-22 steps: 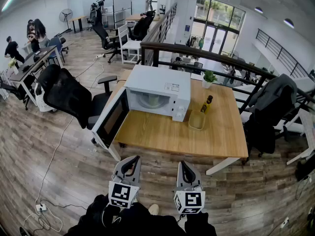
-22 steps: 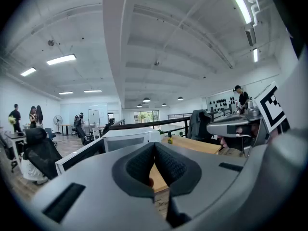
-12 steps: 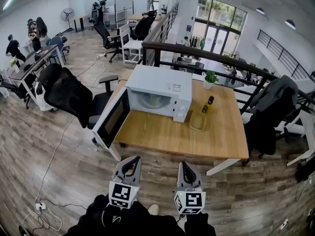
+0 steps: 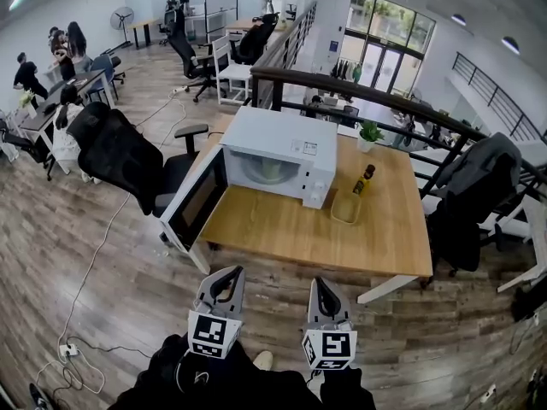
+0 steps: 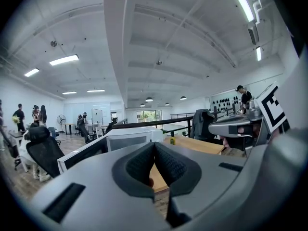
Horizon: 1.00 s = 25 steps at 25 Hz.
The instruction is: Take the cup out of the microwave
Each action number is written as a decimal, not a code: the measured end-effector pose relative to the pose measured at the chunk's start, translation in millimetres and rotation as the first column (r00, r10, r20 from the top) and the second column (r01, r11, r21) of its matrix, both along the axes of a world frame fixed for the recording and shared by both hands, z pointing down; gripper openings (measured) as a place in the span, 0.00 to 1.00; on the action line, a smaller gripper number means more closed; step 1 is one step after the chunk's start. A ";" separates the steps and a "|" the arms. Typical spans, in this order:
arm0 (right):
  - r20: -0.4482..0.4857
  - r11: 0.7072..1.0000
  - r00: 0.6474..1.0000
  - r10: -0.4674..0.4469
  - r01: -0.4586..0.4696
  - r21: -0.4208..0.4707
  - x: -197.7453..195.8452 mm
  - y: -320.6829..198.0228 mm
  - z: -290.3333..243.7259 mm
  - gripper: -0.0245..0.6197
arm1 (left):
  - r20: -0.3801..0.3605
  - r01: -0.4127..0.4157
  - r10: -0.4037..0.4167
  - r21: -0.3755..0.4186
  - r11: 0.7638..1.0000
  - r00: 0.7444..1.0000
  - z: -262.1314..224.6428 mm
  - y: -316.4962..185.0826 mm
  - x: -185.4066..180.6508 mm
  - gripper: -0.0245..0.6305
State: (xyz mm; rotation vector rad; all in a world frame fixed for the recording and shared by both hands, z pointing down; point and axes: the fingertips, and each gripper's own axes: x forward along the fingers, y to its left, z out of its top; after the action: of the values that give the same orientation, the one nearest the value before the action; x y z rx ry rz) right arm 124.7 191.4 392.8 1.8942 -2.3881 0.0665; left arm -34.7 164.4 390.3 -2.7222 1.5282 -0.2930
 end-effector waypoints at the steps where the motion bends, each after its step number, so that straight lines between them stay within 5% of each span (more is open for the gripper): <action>1: 0.000 1.000 1.000 -0.003 0.003 -0.002 -0.3 -1.6 0.9 0.06 | 0.000 0.003 -0.003 -0.001 1.000 1.000 0.7 -1.3 -0.6 0.07; 11: 0.007 0.999 1.000 -0.024 0.025 -0.021 -12.3 -43.9 10.7 0.06 | 0.003 0.012 -0.012 -0.008 1.000 1.000 5.4 -41.5 -8.1 0.07; 25: 0.022 0.997 1.000 -0.018 0.020 -0.071 -36.1 -192.7 43.2 0.06 | 0.016 -0.011 0.012 -0.078 0.997 1.000 39.5 -196.2 -21.7 0.07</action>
State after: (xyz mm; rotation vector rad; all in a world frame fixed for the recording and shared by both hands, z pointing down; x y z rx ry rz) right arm 88.6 -1.3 436.0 1.8484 -2.3833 0.1698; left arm -56.4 -31.7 429.7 -2.7790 1.5282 -0.3822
